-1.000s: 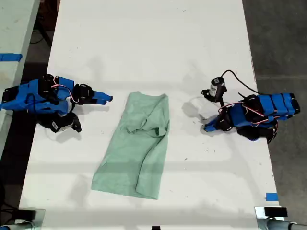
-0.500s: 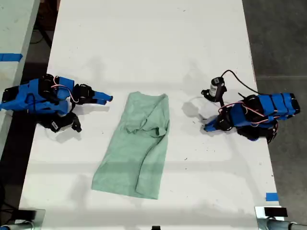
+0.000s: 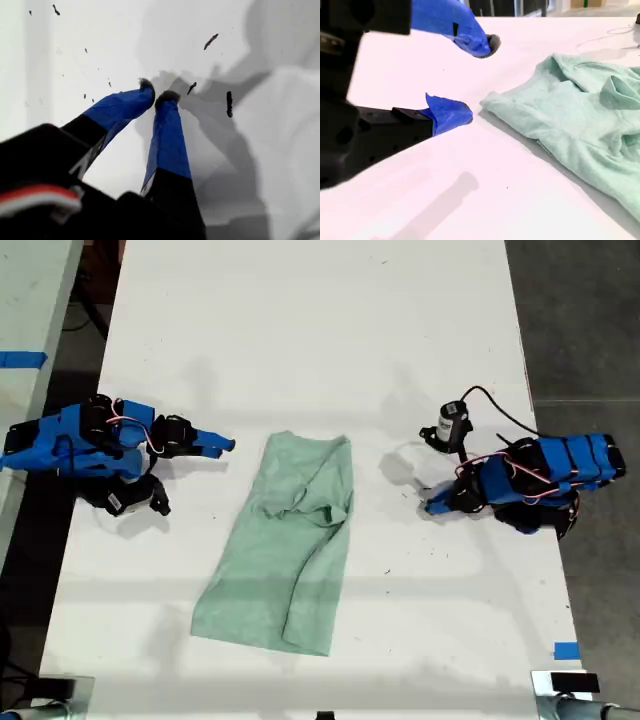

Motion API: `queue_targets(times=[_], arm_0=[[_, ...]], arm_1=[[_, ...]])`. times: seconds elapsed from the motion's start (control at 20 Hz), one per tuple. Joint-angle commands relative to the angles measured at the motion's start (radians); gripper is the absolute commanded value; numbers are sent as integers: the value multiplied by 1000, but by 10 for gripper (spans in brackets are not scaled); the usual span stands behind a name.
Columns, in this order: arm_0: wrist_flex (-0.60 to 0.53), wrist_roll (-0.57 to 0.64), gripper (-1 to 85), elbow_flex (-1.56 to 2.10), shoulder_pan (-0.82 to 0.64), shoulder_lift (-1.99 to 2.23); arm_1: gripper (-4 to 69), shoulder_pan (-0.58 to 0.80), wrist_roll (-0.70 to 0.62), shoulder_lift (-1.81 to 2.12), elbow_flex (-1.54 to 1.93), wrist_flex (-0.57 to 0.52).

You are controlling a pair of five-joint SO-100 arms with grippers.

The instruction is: Fold t shirt

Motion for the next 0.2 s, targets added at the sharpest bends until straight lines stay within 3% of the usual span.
queue_targets(times=[0.0,0.15], arm_0=[[-3,-3,175,49,-11,6],[-3,-3,175,49,-11,6]], arm_1=[[42,-9,-17,11,58,-34],[42,-9,-17,11,58,-34]])
